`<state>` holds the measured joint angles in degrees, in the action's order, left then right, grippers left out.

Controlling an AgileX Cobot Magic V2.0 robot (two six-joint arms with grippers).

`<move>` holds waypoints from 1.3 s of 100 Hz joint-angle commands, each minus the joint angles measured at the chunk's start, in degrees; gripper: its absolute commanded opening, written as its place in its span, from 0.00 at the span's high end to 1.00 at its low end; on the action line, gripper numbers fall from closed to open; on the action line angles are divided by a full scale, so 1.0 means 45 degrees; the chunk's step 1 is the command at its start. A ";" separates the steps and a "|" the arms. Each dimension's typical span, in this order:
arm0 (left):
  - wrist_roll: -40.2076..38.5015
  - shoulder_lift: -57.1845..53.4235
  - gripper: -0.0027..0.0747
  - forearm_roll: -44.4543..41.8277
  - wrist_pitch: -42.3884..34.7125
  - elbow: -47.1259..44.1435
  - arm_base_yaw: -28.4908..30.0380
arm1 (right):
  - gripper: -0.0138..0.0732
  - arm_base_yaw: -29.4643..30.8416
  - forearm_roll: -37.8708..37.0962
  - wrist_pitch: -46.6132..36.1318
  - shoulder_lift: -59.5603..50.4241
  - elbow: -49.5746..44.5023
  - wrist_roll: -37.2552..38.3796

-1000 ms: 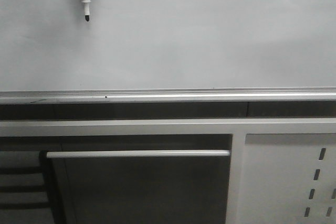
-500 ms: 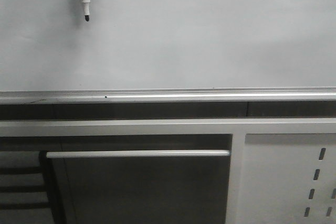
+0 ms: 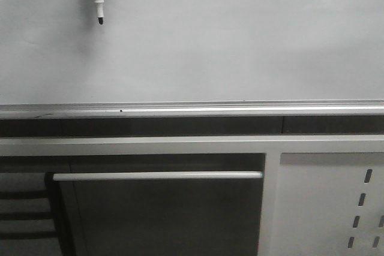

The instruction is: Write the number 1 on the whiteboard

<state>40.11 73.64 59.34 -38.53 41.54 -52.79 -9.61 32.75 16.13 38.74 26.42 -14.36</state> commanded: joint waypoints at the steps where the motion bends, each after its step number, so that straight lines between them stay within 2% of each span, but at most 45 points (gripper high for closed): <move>1: -0.0136 -0.0248 0.86 -0.0543 -0.0623 0.0408 0.0038 | 0.91 -0.0011 -0.0012 -0.0785 0.0055 0.0323 -0.0105; 16: -0.0136 -0.0248 0.87 -0.0543 -0.0623 0.0408 0.0038 | 0.91 -0.0011 -0.0012 -0.0785 0.0055 0.0323 -0.0105; 31: -0.0136 -0.0277 0.99 -0.0543 -0.0494 0.0408 0.0038 | 0.91 -0.0011 -0.0012 -0.0785 0.0055 0.0323 -0.0105; 38: 0.0024 -0.0316 0.99 -0.0543 -0.0124 0.0408 0.0038 | 0.91 -0.0011 -0.0012 -0.0785 0.0055 0.0323 -0.0105; 68: 0.3180 -0.1068 0.99 -0.0553 0.2566 0.0408 -0.0397 | 0.91 -0.0011 -0.0023 0.0267 0.0055 0.0374 -0.0115; 78: 0.4284 -0.1144 0.99 -0.0530 0.3806 0.0408 -0.0730 | 0.91 -0.0011 -0.0023 0.1152 0.0093 0.0762 -0.0778; 93: 0.4224 -0.1035 0.99 -0.0240 0.2342 0.0408 -0.1153 | 0.91 -0.0011 -0.0023 0.1741 0.0447 0.1516 -0.1328; 111: 0.4324 -0.1077 0.99 0.0673 0.2019 0.0361 -0.1153 | 0.91 -0.0011 -0.0023 0.2183 0.0706 0.1797 -0.1328; 130: 0.4324 -0.1469 0.99 0.2789 -0.0051 0.0142 -0.1173 | 0.91 -0.0011 -0.0023 0.2129 0.0662 0.1817 -0.1328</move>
<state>59.59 69.45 69.07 -32.23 41.18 -57.78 -9.61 32.31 28.64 41.70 32.47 -19.55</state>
